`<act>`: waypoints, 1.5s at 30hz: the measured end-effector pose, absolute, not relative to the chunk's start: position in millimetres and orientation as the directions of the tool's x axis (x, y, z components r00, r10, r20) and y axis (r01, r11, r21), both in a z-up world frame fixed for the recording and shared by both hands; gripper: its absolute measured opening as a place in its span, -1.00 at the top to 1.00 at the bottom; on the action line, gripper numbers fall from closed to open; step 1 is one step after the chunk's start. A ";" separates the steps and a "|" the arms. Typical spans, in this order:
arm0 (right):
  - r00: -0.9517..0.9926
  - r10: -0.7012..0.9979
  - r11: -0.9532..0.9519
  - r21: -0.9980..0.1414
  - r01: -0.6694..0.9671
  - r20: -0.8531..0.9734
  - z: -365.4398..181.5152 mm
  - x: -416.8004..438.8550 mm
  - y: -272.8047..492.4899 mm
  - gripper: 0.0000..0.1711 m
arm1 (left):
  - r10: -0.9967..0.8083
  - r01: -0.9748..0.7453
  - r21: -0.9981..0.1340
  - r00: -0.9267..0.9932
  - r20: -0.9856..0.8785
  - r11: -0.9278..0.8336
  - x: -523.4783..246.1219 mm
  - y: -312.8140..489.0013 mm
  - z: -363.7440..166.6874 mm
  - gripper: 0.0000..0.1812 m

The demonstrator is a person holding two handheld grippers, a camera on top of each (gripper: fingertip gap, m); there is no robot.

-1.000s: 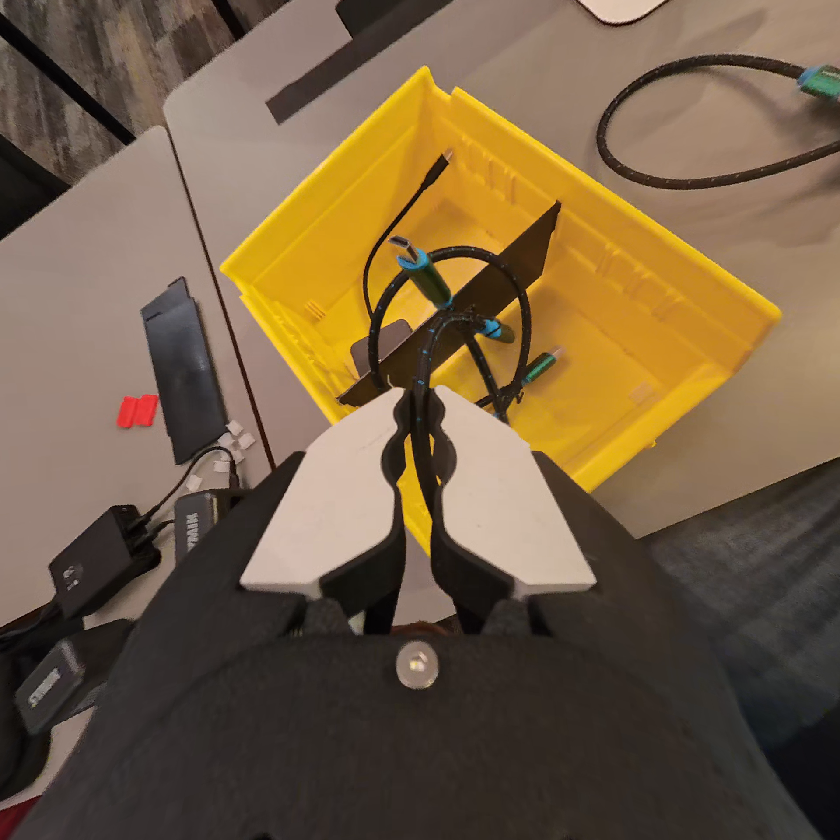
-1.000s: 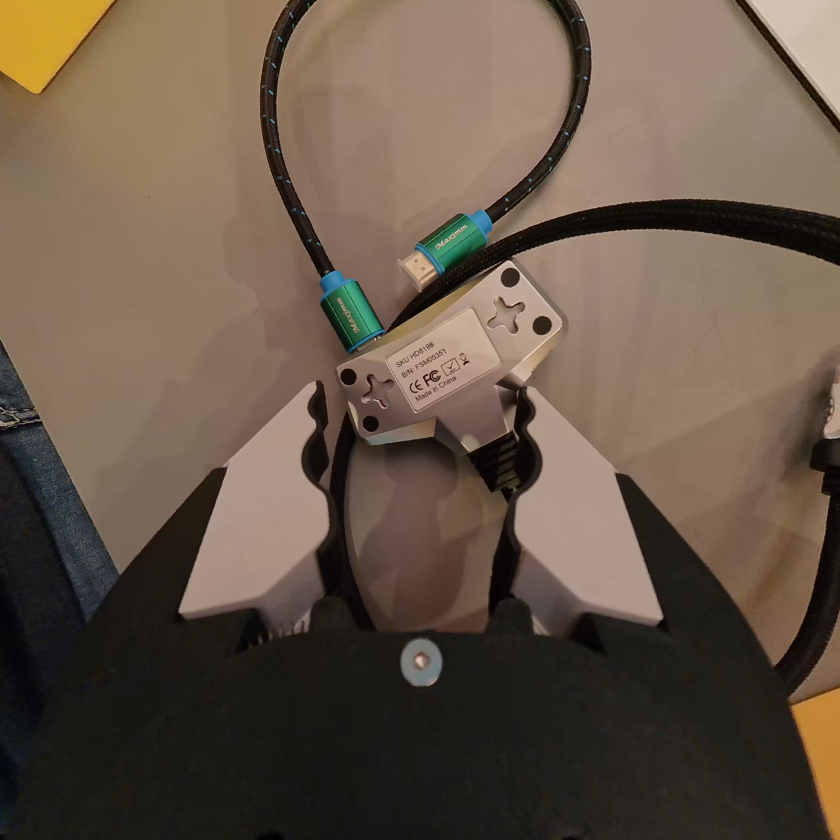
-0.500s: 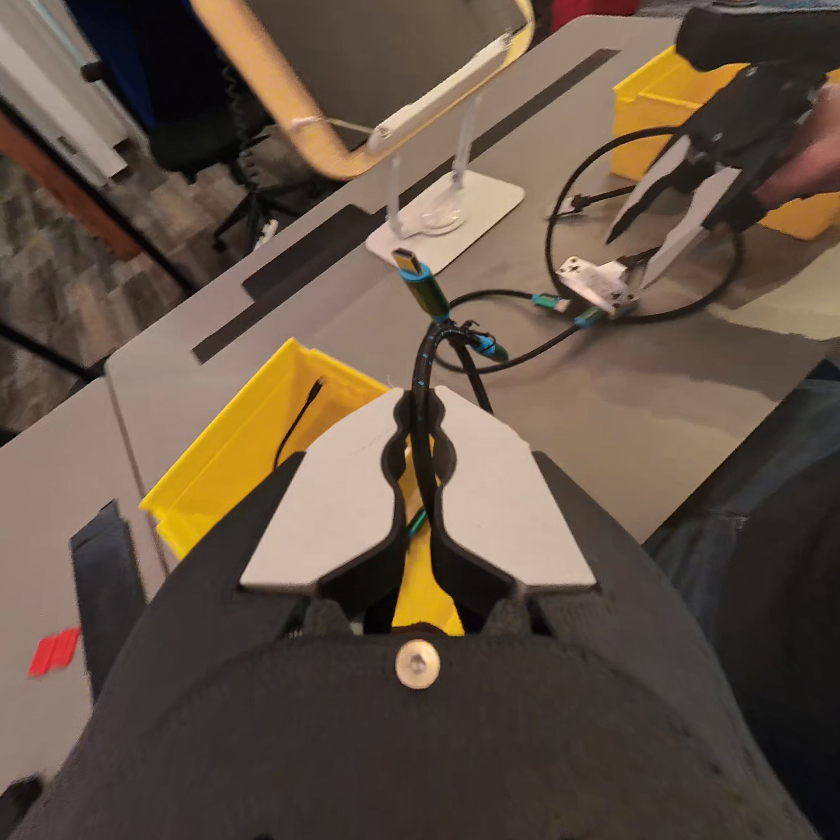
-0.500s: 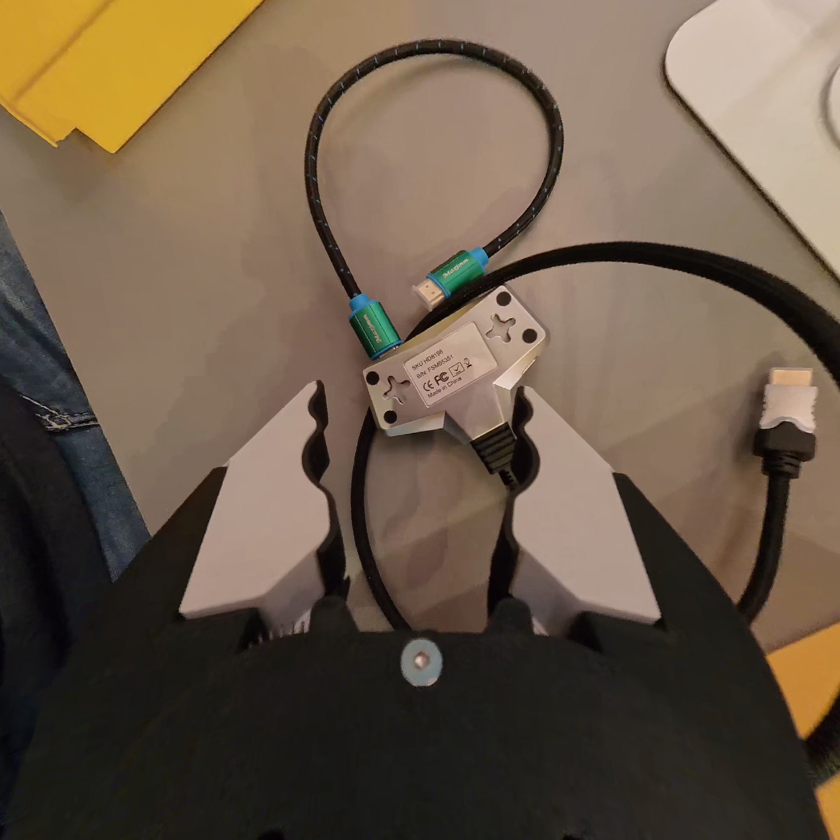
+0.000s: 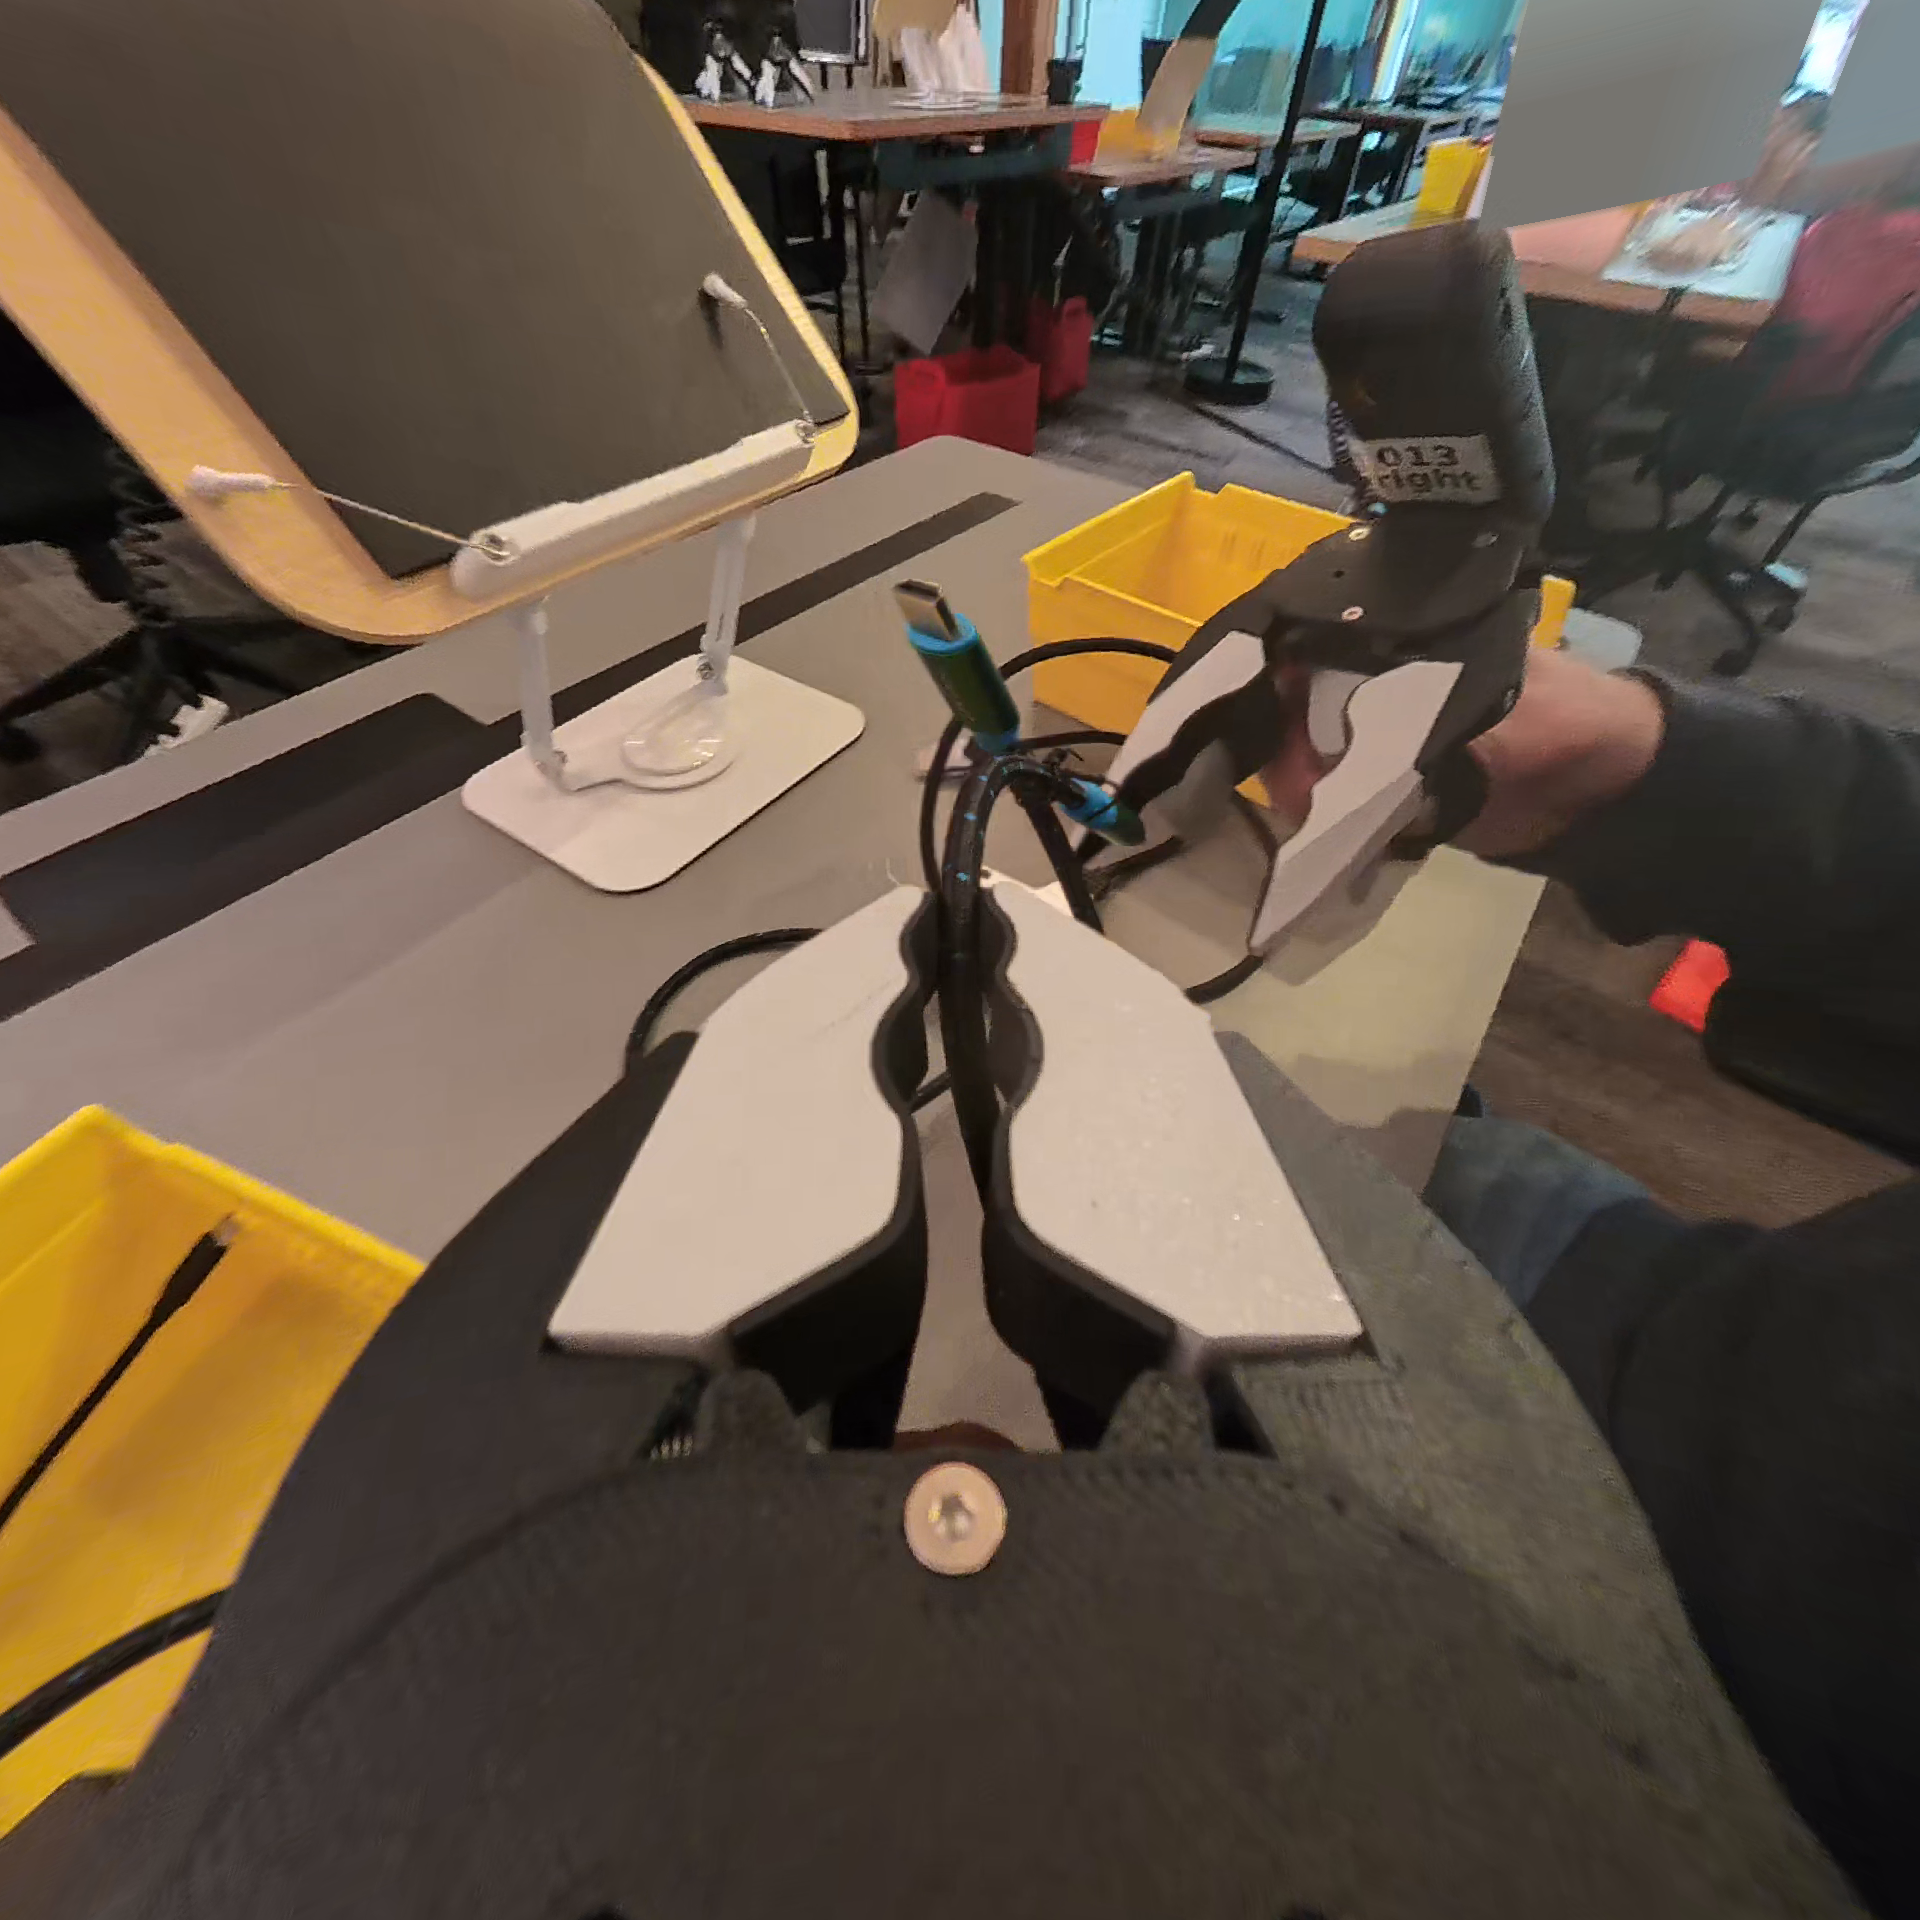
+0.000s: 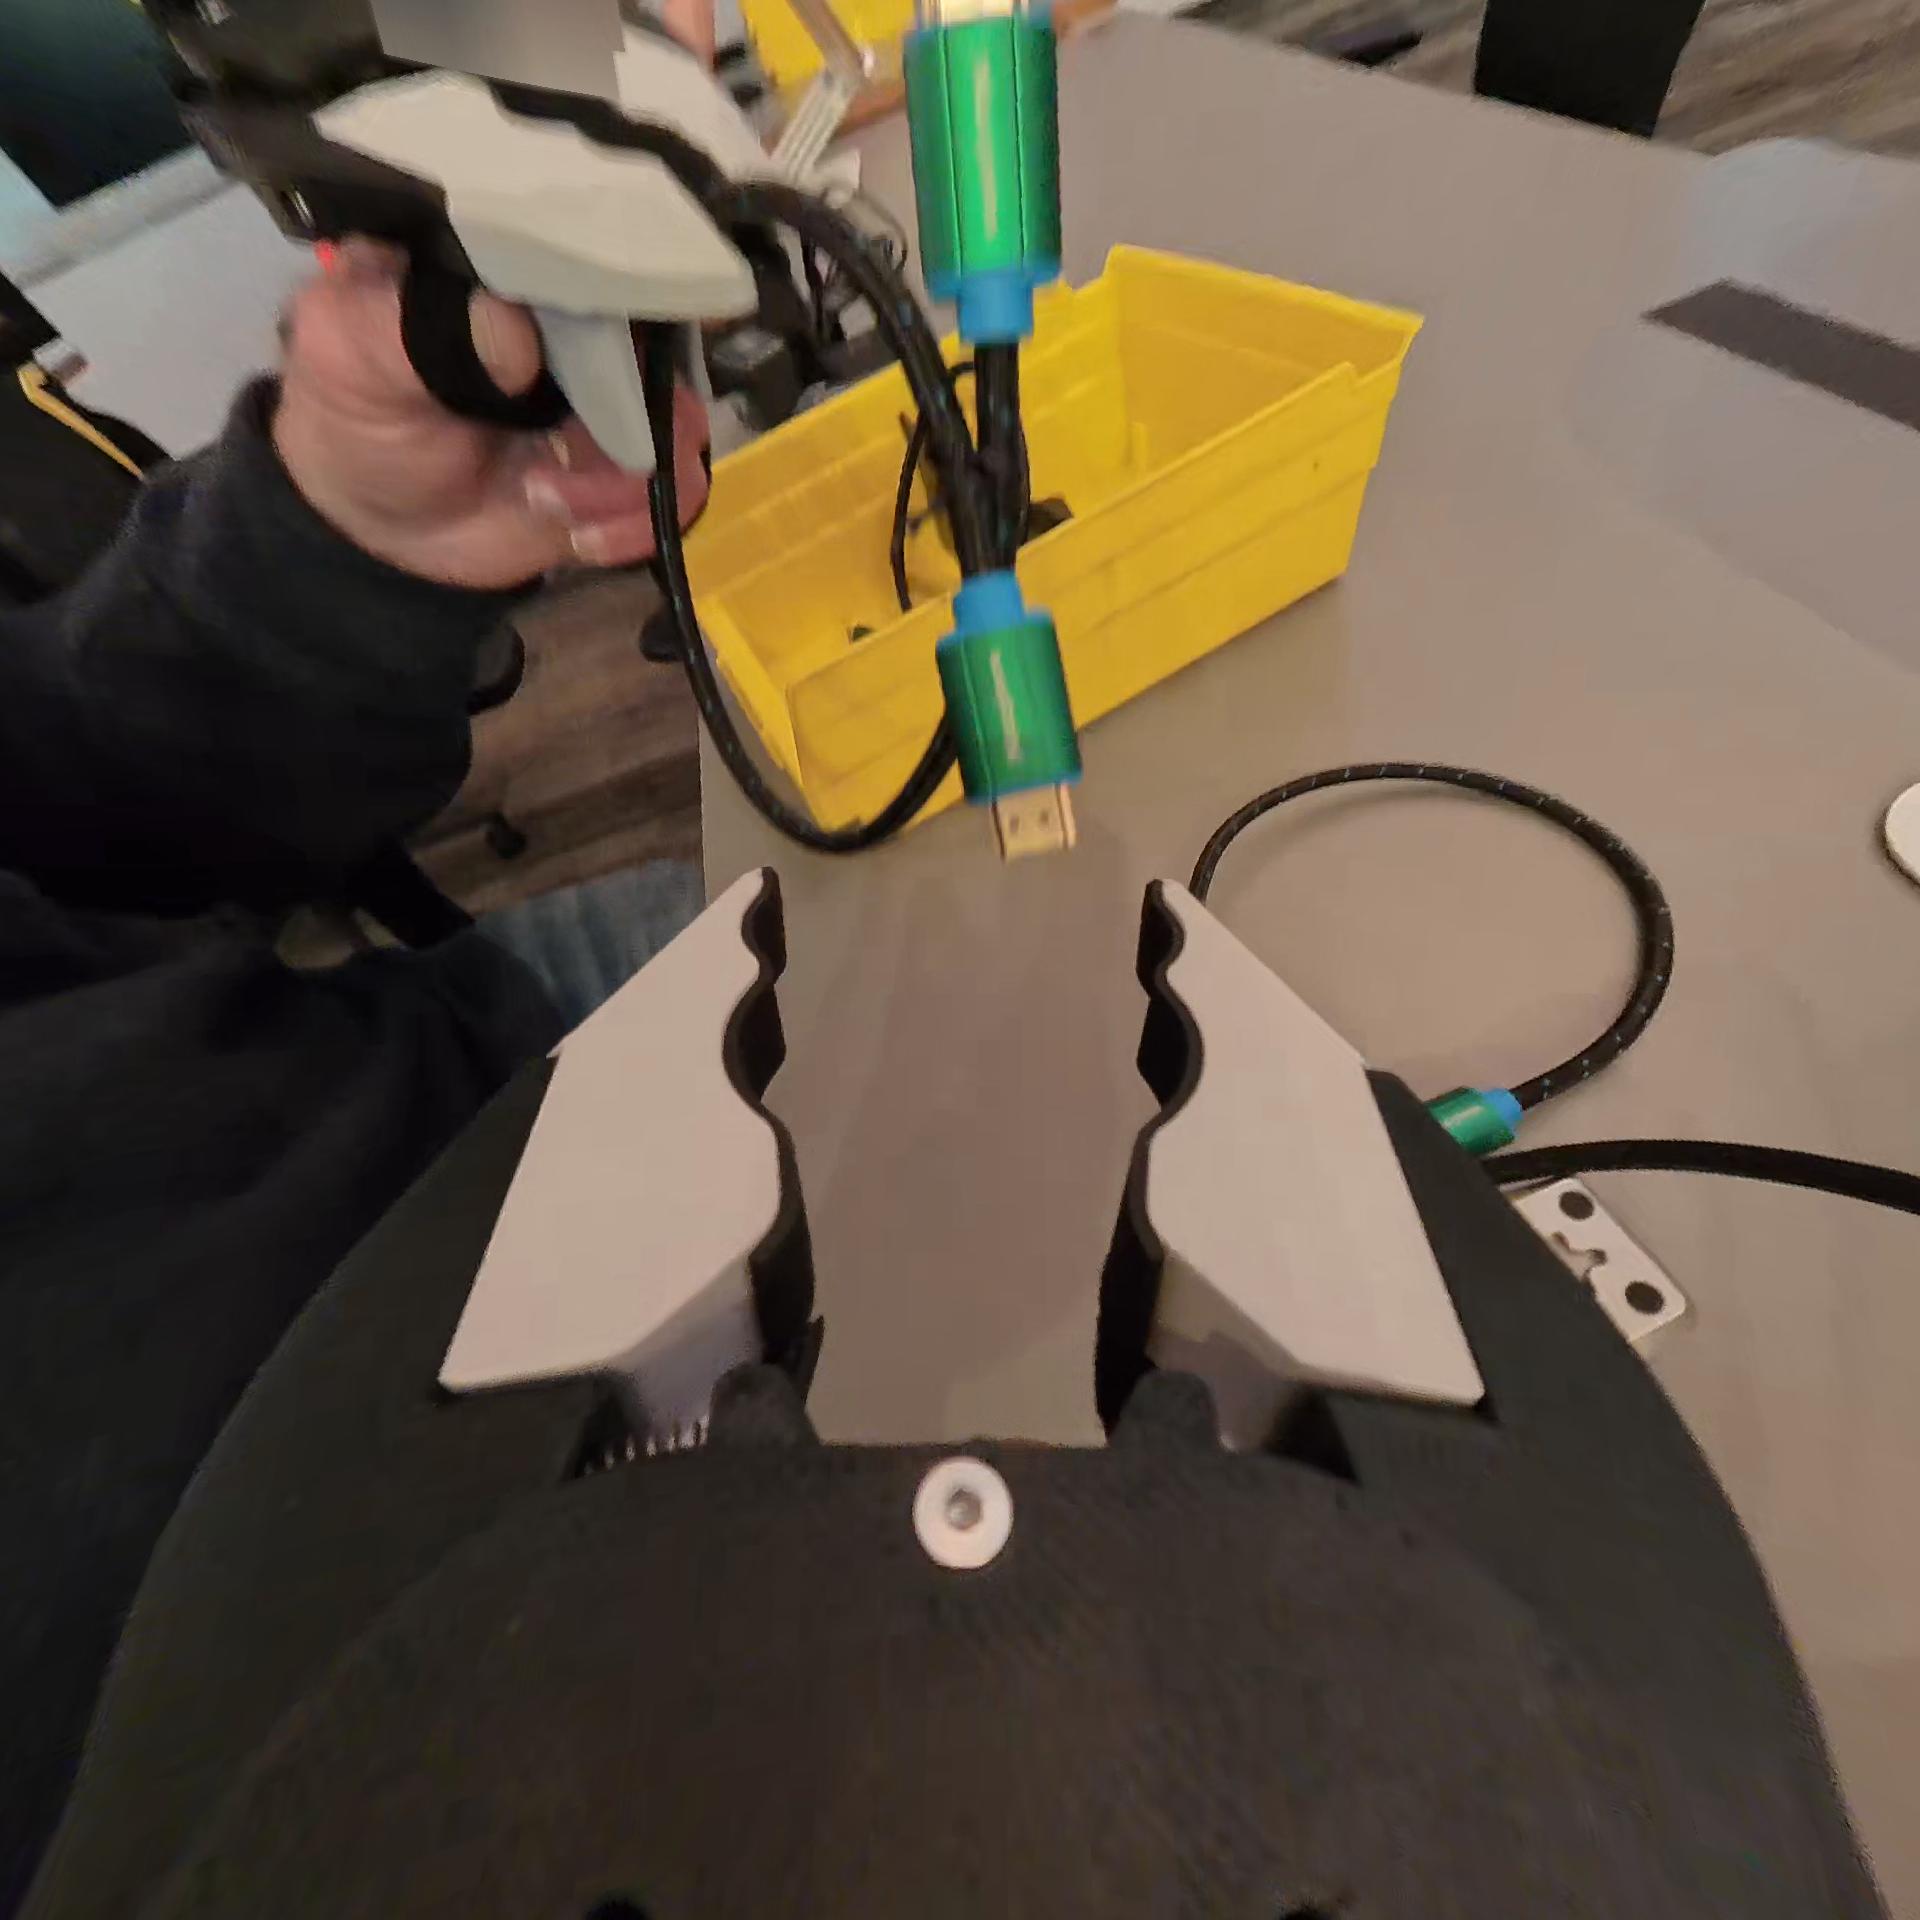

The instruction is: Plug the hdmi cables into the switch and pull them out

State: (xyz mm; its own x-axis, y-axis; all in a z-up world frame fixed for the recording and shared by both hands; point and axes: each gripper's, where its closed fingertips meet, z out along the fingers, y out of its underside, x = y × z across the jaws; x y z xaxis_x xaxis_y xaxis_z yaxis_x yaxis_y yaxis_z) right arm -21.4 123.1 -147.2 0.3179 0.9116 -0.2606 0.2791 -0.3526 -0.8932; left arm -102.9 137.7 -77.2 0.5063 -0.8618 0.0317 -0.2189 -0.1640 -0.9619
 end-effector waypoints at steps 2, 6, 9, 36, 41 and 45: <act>0.335 0.910 -0.336 -0.908 0.250 -0.244 -141.9 -20.4 127.1 0.29 | -0.872 -0.202 -0.963 0.486 0.058 -0.176 -95.4 136.5 -81.7 0.93; 0.319 0.925 -0.282 -0.935 0.217 -0.205 -131.6 -19.3 124.6 0.72 | -0.888 -0.204 -0.959 0.451 0.086 -0.196 -81.9 133.1 -92.9 0.94; 0.297 0.937 -0.257 -0.940 0.226 -0.185 -131.7 -19.8 120.3 1.00 | -0.894 -0.188 -0.959 0.434 0.114 -0.213 -76.2 132.4 -98.6 0.93; -0.050 0.913 -0.382 -0.893 0.237 -0.404 -143.1 -24.3 74.8 0.59 | -0.988 -0.450 -0.880 0.041 0.147 -0.150 -45.7 97.3 -122.4 0.92; -0.078 0.942 -0.281 -0.897 0.341 -0.325 -154.6 -25.4 61.0 0.85 | -0.974 -0.546 -0.832 -0.116 0.192 -0.099 -44.9 88.0 -125.4 0.92; -0.104 0.961 -0.199 -0.899 0.390 -0.258 -156.2 -27.5 51.6 0.88 | -0.954 -0.594 -0.802 -0.199 0.222 -0.062 -44.2 86.4 -124.4 0.91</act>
